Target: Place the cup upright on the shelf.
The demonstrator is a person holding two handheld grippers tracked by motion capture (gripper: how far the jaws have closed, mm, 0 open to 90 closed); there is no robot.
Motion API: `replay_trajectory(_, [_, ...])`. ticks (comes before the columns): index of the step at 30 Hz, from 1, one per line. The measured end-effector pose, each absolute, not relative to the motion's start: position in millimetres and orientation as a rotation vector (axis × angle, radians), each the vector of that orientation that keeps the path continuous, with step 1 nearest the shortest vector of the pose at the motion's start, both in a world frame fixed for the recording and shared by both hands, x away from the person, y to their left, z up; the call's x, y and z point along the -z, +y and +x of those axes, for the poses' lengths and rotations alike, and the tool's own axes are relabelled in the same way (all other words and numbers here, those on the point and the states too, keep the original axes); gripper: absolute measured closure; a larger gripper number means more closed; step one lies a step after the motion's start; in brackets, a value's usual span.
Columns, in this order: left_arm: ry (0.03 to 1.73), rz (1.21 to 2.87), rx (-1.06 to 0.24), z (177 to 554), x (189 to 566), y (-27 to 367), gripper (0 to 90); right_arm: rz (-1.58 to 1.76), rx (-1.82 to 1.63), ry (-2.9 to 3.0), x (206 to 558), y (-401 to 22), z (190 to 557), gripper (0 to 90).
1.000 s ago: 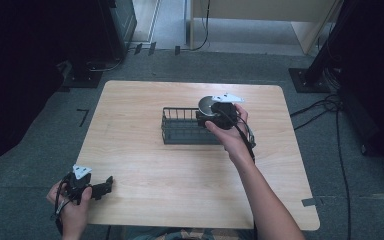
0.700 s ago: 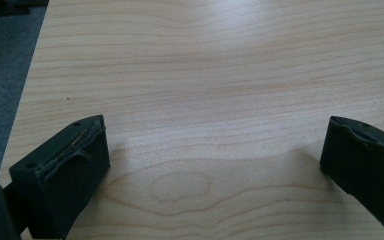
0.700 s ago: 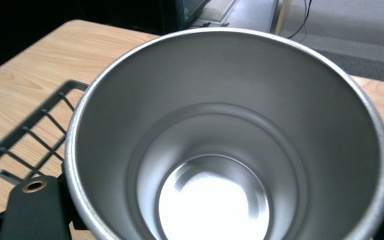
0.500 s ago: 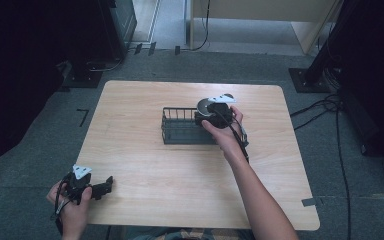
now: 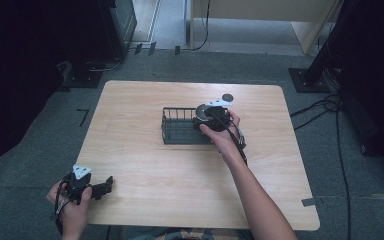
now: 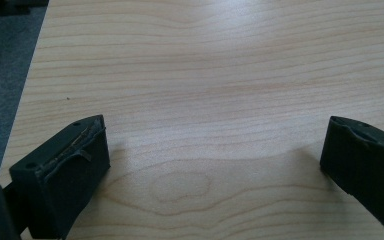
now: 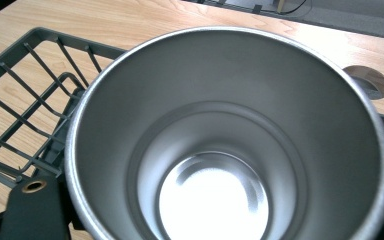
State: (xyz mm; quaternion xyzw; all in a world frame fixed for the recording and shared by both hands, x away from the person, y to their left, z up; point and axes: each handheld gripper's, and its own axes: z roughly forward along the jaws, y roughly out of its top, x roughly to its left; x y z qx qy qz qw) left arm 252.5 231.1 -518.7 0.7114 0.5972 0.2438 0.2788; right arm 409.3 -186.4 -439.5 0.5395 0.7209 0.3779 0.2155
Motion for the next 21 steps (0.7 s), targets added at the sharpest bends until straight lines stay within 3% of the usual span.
replay_trajectory(10, [1.602,1.909,-0.654,252,519,231,0.0,1.481,-1.052,2.023,438,-187,408,11.5])
replay_trajectory(15, [1.602,1.909,-0.654,252,519,231,0.0,1.466,-1.085,2.030,429,-189,405,2.3])
replay_trajectory(21, [1.602,1.909,-0.654,252,519,231,0.0,1.448,-1.111,2.013,418,-194,398,0.8])
